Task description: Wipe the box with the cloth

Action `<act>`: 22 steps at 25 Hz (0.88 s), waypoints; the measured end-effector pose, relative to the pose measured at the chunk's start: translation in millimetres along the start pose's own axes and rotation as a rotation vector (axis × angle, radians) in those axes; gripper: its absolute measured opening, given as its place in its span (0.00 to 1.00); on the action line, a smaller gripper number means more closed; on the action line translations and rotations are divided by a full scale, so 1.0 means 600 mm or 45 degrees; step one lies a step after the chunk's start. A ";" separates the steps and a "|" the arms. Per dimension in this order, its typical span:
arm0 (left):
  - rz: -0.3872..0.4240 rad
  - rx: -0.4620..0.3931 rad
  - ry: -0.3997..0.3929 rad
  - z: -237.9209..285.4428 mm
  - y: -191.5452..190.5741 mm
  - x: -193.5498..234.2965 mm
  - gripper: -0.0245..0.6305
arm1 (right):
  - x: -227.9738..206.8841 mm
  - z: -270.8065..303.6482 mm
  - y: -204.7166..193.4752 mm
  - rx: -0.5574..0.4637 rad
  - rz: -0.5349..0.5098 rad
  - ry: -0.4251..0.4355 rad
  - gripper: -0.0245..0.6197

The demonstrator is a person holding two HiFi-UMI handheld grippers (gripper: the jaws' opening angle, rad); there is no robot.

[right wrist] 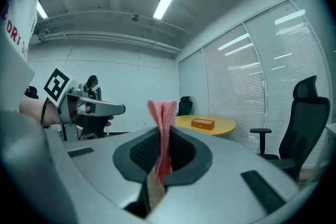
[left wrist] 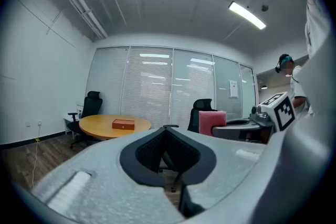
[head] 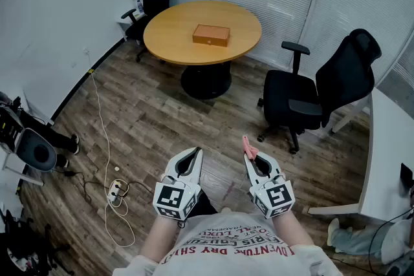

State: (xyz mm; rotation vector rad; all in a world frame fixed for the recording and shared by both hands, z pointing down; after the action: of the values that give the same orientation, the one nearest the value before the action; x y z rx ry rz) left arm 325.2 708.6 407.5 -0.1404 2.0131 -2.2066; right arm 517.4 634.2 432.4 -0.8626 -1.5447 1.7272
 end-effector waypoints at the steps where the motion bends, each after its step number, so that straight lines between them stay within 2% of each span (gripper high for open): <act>1: 0.000 -0.003 0.001 0.002 0.002 0.003 0.05 | -0.002 0.002 0.001 0.000 -0.003 -0.002 0.08; 8: 0.000 -0.005 0.010 0.016 0.005 0.008 0.05 | -0.012 0.008 -0.003 0.015 0.007 0.001 0.08; 13: -0.006 0.022 0.016 0.030 0.000 0.014 0.05 | -0.022 0.023 -0.007 0.040 -0.023 -0.006 0.08; 16: -0.021 0.050 0.025 0.038 -0.012 0.022 0.05 | -0.032 0.039 -0.020 0.075 0.006 0.001 0.08; 19: -0.028 0.081 0.041 0.050 -0.026 0.046 0.05 | -0.038 0.071 -0.034 0.118 0.021 0.031 0.08; 22: -0.047 0.102 0.068 0.068 -0.035 0.088 0.05 | -0.034 0.120 -0.042 0.174 -0.043 0.075 0.08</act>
State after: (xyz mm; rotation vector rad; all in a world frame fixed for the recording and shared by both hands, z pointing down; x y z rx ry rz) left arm 278.9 661.2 430.7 -0.1117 1.9600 -2.3338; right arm 470.9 579.1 464.5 -0.8067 -1.3776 1.7456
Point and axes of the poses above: the fingertips, and each gripper's own axes: z forward along the fingers, x to its left, y out of its top, the point moved 7 cm from there along -z, backward along the fingers, and after that the axes turned 3 degrees about z, right-handed, at the moved point
